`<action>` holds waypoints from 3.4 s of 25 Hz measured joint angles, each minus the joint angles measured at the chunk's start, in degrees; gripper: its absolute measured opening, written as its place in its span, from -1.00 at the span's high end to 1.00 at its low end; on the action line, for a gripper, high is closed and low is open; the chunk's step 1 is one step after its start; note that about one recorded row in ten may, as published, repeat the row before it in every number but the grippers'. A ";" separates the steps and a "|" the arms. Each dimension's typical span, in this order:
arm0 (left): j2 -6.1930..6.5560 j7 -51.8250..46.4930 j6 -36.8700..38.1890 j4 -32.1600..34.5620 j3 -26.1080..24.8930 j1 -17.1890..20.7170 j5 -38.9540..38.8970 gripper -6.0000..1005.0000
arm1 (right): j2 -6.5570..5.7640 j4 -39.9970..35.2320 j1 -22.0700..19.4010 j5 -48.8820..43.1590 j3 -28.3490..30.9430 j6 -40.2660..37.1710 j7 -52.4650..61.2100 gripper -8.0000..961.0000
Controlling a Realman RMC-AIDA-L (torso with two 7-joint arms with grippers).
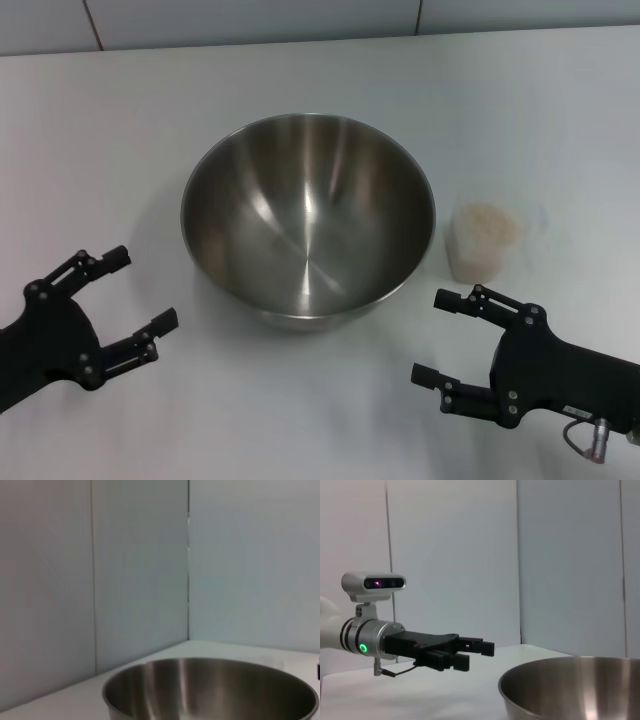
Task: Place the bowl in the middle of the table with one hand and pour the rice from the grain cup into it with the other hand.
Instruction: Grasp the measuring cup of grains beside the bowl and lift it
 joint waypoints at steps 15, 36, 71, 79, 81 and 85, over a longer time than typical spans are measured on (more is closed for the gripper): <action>0.18 0.60 -1.66 0.11 0.07 -1.60 3.71 -0.74 | 0.13 -0.16 -0.76 0.00 1.47 -0.02 0.00 -0.69; 0.14 -0.42 -1.09 0.09 -0.07 -1.60 3.19 -0.74 | 0.88 26.80 -22.85 5.91 28.13 12.33 -23.72 -0.70; 0.56 -1.04 -0.38 0.09 -1.56 -2.19 3.12 -0.74 | 0.87 34.04 -15.00 37.64 14.11 22.69 -42.34 -0.70; 0.50 -1.04 -0.11 -0.24 -3.17 -1.93 3.05 -0.74 | 0.87 31.14 -11.79 38.05 14.18 25.27 -38.33 -0.69; 0.42 -1.04 0.02 -0.24 -3.71 -1.95 3.05 -0.74 | 0.87 30.79 -11.49 38.05 14.12 25.57 -37.73 -0.69; 0.43 -1.05 0.16 -0.36 -4.30 -1.97 3.05 -0.74 | 0.87 30.27 -10.50 38.05 14.39 26.50 -37.10 -0.70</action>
